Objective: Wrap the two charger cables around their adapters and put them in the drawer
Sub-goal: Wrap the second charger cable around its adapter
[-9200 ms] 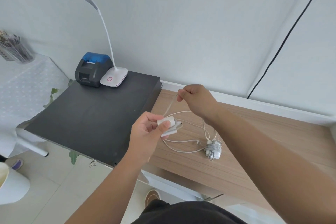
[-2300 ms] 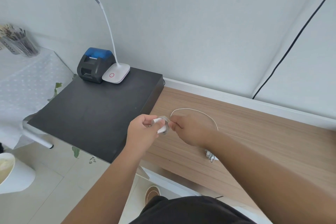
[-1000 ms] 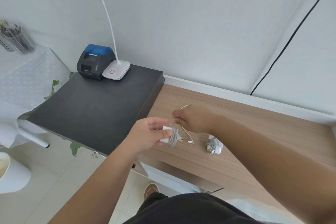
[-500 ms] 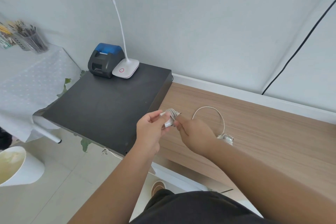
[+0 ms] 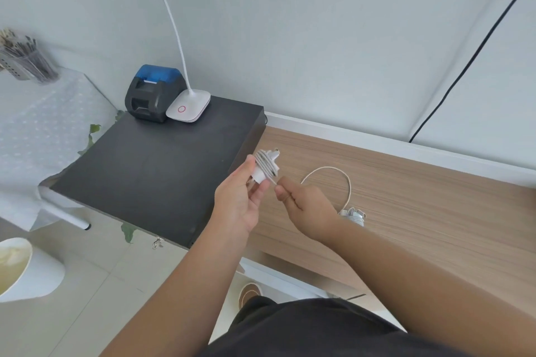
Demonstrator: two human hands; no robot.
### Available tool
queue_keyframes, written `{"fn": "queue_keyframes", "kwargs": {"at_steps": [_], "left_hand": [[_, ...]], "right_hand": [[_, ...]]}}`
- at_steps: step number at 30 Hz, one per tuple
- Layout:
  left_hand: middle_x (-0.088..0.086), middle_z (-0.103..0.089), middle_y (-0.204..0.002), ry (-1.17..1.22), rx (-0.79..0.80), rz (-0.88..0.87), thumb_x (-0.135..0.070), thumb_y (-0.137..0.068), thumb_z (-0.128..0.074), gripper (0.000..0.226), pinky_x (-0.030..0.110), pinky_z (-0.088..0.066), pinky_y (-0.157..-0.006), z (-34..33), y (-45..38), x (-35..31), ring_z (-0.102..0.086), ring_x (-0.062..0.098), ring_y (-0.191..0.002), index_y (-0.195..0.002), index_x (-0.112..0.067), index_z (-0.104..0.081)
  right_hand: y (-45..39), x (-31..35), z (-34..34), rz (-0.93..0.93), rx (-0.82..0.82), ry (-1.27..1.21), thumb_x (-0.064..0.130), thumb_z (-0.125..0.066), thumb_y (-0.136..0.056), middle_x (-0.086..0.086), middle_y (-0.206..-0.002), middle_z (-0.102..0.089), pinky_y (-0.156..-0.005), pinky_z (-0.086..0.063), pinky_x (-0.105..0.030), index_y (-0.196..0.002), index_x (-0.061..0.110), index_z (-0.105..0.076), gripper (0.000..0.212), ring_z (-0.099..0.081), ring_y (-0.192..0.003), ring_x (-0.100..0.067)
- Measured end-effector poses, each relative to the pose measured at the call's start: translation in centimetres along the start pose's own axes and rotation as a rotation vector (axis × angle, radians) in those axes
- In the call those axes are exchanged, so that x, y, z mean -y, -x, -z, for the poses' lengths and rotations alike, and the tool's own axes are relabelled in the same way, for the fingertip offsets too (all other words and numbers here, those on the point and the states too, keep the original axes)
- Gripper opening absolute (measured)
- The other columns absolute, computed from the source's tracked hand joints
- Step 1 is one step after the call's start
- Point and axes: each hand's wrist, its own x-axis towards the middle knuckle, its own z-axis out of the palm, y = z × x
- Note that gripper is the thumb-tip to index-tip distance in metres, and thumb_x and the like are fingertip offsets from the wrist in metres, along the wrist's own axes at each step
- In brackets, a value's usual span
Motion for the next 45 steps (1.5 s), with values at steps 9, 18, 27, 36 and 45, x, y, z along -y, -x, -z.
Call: {"fn": "queue_keyframes", "kwargs": {"at_steps": [9, 18, 27, 36, 45], "left_hand": [[0.006, -0.073, -0.094, -0.435, 0.312, 0.028, -0.027, -0.073, -0.074, 0.035, 0.019, -0.055, -0.057, 1.1, -0.1, -0.7, -0.067, 0.010, -0.070, -0.104, -0.010, -0.072], [-0.001, -0.068, -0.100, -0.946, 0.122, -0.283, -0.022, -0.074, -0.084, 0.023, 0.034, -0.061, -0.071, 2.9, -2.0, 1.0, -0.069, 0.015, -0.089, -0.094, -0.025, -0.072], [0.012, -0.065, -0.113, -0.422, -0.086, -0.282, -0.014, -0.083, -0.075, 0.024, 0.026, -0.059, -0.068, 2.0, -2.6, 0.6, -0.069, 0.021, -0.096, -0.104, -0.012, -0.064], [0.007, -0.070, -0.102, -0.071, -0.107, -0.032, -0.016, -0.086, -0.073, 0.031, 0.022, -0.058, -0.060, 0.8, -2.0, 0.9, -0.068, 0.016, -0.090, -0.114, -0.004, -0.066], [0.003, -0.073, -0.096, -0.070, -0.014, -0.023, -0.017, -0.085, -0.072, 0.023, 0.022, -0.058, -0.065, -0.4, -1.1, 1.0, -0.070, 0.012, -0.084, -0.106, -0.007, -0.068]], "right_hand": [[-3.1, -2.8, 4.9, 0.028, 0.181, 0.293, 0.030, -0.038, -0.100, 0.000, -0.064, -0.055, -0.055, -0.030, -0.028, -0.094, 0.016, -0.052, 0.020, -0.050, -0.062, -0.021], [-5.3, -0.1, 4.3, 0.036, 0.360, 0.406, 0.030, -0.035, -0.102, 0.007, -0.064, -0.042, -0.058, -0.034, -0.031, -0.082, 0.021, -0.041, 0.022, -0.042, -0.062, -0.014], [-2.6, 0.5, 0.9, -0.044, 0.240, 0.031, 0.032, -0.032, -0.102, -0.001, -0.072, -0.055, -0.067, -0.043, -0.035, -0.088, 0.021, -0.045, 0.023, -0.053, -0.069, -0.022], [-1.6, -1.2, 0.7, -0.033, 0.210, -0.065, 0.030, -0.035, -0.102, 0.008, -0.066, -0.051, -0.064, -0.039, -0.029, -0.085, 0.024, -0.045, 0.021, -0.048, -0.062, -0.010], [-1.3, -2.7, 1.6, -0.054, 0.219, -0.097, 0.034, -0.035, -0.102, 0.012, -0.064, -0.047, -0.061, -0.038, -0.025, -0.085, 0.022, -0.049, 0.025, -0.045, -0.060, -0.004]]}}
